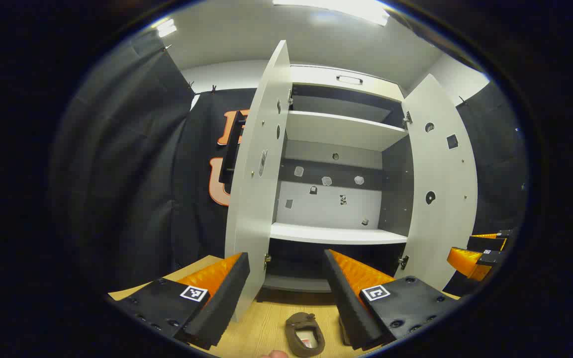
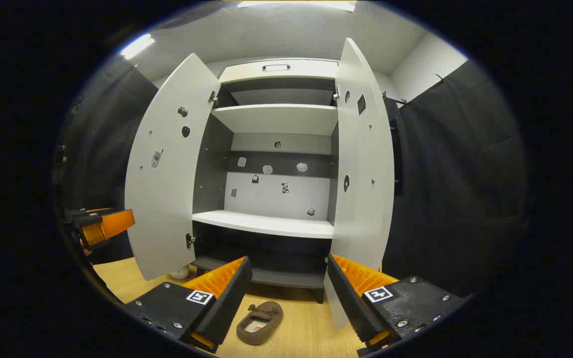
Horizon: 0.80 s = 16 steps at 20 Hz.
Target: Grab one shoe with the right hand and put it into the shoe cabinet, grab the other shoe with the left hand and put it into the shoe cabinet; then close the right door with the right hand and the left door with the left hand.
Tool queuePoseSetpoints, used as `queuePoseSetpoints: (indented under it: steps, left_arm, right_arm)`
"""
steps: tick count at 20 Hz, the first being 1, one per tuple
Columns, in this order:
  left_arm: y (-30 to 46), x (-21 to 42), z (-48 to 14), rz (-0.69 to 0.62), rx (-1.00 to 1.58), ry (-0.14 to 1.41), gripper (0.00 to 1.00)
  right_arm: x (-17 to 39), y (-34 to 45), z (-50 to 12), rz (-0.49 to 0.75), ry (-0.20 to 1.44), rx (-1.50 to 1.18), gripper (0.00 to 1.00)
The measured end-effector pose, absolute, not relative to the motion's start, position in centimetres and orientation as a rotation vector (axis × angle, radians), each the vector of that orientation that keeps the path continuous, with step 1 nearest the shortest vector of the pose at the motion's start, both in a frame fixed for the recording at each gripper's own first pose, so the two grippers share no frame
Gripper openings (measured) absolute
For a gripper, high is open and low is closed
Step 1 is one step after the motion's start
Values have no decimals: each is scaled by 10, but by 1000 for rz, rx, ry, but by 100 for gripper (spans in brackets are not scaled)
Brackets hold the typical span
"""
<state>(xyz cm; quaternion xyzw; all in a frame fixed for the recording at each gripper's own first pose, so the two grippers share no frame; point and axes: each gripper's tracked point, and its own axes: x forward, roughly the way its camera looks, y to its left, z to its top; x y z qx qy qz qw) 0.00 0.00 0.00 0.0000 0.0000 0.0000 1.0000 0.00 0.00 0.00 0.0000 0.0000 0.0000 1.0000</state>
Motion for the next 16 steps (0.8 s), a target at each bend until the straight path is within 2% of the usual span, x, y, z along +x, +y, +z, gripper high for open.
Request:
queuePoseSetpoints:
  steps: [1,4,7,8,11,12,13,16]
  left_arm:
    - [-3,-1,2,-8,6,-12,96]
    - [-11,1,6,-29,28,-25,94]
    - [-15,-2,5,-46,19,-14,96]
    - [-18,-4,5,-49,10,-12,94]
    - [-18,-6,7,-53,17,-19,96]
    - [-18,-7,8,-54,26,-23,96]
    - [-17,-7,9,-53,34,-26,96]
    - [-15,-10,10,-48,49,-34,96]
  right_arm:
    - [0,0,2,2,-8,10,94]
    - [-1,-9,4,-27,-18,1,94]
    - [-4,-10,7,-37,-30,-4,94]
    - [-5,-10,7,-42,-30,-4,94]
    - [-10,-6,11,-41,-40,-6,94]
    - [-9,-6,12,-41,-41,-14,97]
    - [-10,-6,12,-42,-40,-22,94]
    - [-9,-2,18,-38,-46,-23,94]
